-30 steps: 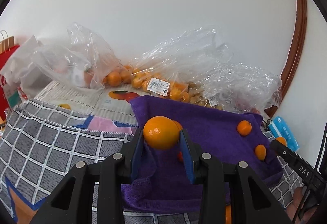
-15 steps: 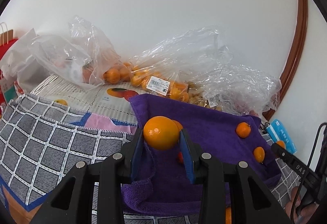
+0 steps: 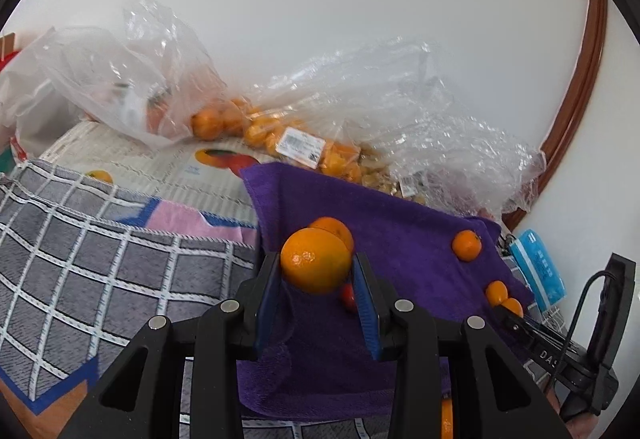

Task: Organize fruits
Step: 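Lower both oranges onto the towel and open both grippers, then grasp a yellow citrus fruit with the right gripper while the left gripper withdraws from the towel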

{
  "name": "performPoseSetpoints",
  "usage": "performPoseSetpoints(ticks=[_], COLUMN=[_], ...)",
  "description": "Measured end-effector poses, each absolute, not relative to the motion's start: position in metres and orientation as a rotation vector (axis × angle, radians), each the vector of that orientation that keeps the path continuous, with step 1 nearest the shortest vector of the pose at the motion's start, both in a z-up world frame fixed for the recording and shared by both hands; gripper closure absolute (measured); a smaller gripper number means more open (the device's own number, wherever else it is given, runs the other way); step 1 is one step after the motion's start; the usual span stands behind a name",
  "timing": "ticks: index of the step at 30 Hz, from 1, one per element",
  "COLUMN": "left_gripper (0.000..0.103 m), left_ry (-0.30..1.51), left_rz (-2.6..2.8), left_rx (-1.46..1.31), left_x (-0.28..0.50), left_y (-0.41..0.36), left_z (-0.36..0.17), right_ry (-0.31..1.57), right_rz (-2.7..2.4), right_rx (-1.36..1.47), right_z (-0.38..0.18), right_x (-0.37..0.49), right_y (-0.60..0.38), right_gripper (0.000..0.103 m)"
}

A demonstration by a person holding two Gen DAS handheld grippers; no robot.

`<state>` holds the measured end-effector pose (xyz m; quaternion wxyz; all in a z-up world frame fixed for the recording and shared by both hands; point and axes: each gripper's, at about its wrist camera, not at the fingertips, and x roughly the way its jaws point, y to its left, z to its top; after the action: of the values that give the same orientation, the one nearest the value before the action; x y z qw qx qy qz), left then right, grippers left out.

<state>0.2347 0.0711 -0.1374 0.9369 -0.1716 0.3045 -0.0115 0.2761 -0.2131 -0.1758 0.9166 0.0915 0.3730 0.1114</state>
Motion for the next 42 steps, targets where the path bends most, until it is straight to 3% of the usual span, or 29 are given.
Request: performPoseSetpoints(ticks=[26,42], left_gripper=[0.069,0.055], left_ry=[0.723,0.622], left_rz=[-0.024,-0.008], left_rx=[-0.270,-0.253], left_x=[0.247,0.234], left_y=[0.055,0.055], left_z=[-0.155,-0.139], right_ry=[0.727,0.723], right_rz=[0.188,0.193], right_rx=[0.236,0.173], right_z=[-0.168,-0.154], right_x=[0.270,0.243], right_y=[-0.225,-0.220], right_gripper=[0.059,0.058])
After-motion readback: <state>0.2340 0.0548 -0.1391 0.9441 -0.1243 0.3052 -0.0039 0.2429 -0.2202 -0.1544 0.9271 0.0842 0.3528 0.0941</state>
